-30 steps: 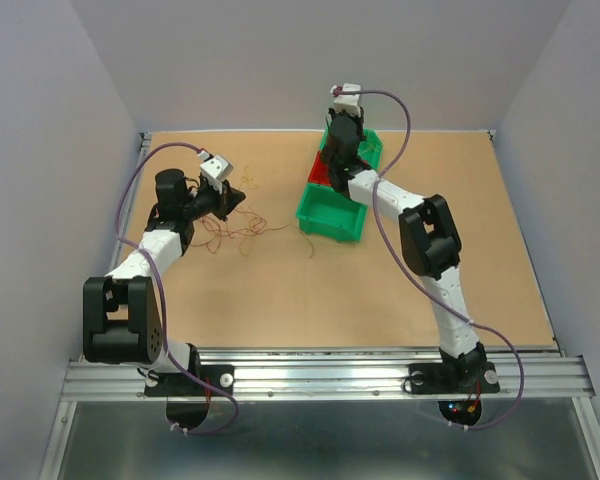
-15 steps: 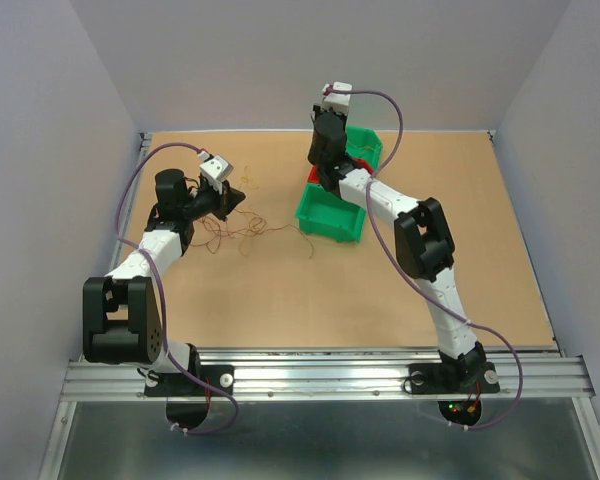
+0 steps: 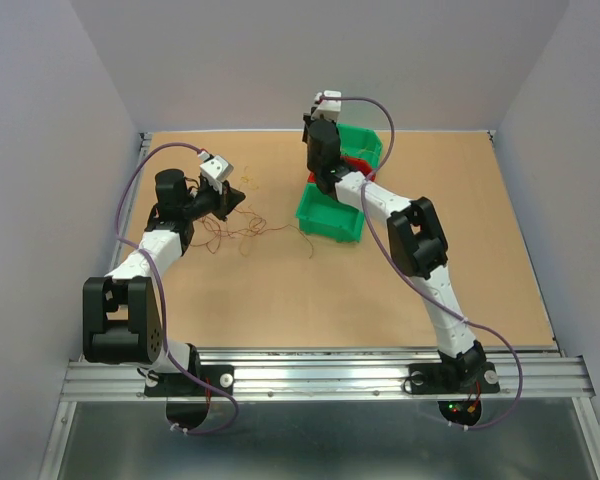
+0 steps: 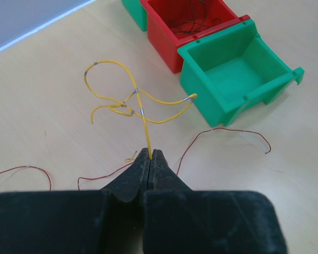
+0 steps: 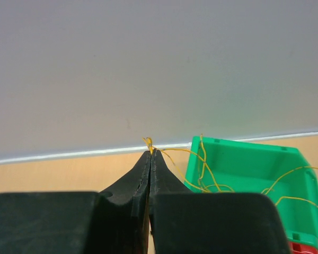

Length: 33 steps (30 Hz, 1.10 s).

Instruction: Untangle the cables

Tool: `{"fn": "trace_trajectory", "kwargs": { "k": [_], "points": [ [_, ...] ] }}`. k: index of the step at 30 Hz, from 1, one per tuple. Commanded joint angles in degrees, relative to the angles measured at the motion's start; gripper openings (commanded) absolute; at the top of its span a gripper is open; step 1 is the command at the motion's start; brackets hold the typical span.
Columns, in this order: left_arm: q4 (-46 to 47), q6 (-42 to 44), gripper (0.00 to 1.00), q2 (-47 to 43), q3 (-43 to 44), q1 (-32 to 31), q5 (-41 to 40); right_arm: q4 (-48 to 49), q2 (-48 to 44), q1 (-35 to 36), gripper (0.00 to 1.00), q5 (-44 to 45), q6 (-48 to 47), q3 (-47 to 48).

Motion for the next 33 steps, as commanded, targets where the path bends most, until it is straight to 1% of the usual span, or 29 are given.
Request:
{"fn": "trace_trajectory", "kwargs": {
  "k": [1,4,8,10,11,14,15,16,19,22,24,28,30,32,33],
  "points": [
    [0.68,0.86,0.00,-2.30,0.44,-0.11,0.98,0.50,-0.05,-0.14,0.00,-0.36,3.12,3.96],
    [0.59,0.95,0.00,-2.30,0.44,-0.11,1.07,0.42,-2.32,-1.28,0.01,1.14,6.71,0.80],
    [0.50,0.95,0.00,-2.13,0.44,-0.11,1.42,-0.72,-6.01,-4.35,0.01,0.97,14.61,-6.83],
    [0.50,1.04,0.00,-1.86,0.53,-0.11,1.51,-1.34,-7.43,-5.23,0.01,0.80,16.47,-9.04],
    [0.42,1.04,0.00,-1.86,0.61,-0.11,1.59,-2.56,-8.74,-6.37,0.01,0.27,18.74,-9.93],
    [0.24,1.13,0.00,-1.69,0.70,-0.11,1.68,-3.36,-11.99,-9.26,0.01,-2.88,24.82,-15.98],
    [0.15,1.13,0.00,-1.95,0.70,-0.11,1.68,-3.36,-12.70,-10.15,0.01,-5.07,26.22,-19.39],
    [0.15,1.21,0.00,-1.86,0.62,-0.11,1.68,-3.36,-13.23,-10.94,0.01,-6.14,28.50,-20.56],
    [0.15,1.21,0.00,-2.13,0.53,-0.11,1.68,-3.36,-13.76,-13.05,0.00,-7.38,29.05,-23.37],
    [0.15,1.04,0.00,-2.13,0.61,-0.19,1.68,-6.07,-11.93,-13.94,0.00,-8.95,28.35,-21.81],
    [0.15,1.13,0.00,-2.21,0.61,-0.19,1.60,-9.50,-9.99,-14.46,0.01,-10.62,26.08,-17.69],
    [0.06,1.21,0.00,-2.48,0.44,-0.19,1.33,-13.55,-8.23,-14.55,0.01,-9.40,23.52,-15.39],
    [-0.02,1.13,0.00,-2.65,0.44,-0.19,1.33,-15.57,-7.09,-14.82,0.00,-11.06,20.97,-13.81],
    [0.06,1.21,0.00,-2.65,0.44,-0.19,1.33,-18.29,-6.03,-14.90,0.01,-12.38,18.69,-11.44],
    [0.06,1.13,0.00,-2.57,0.44,-0.19,1.42,-22.13,-4.29,-14.99,0.01,-13.69,17.98,-7.86]
  ]
}}
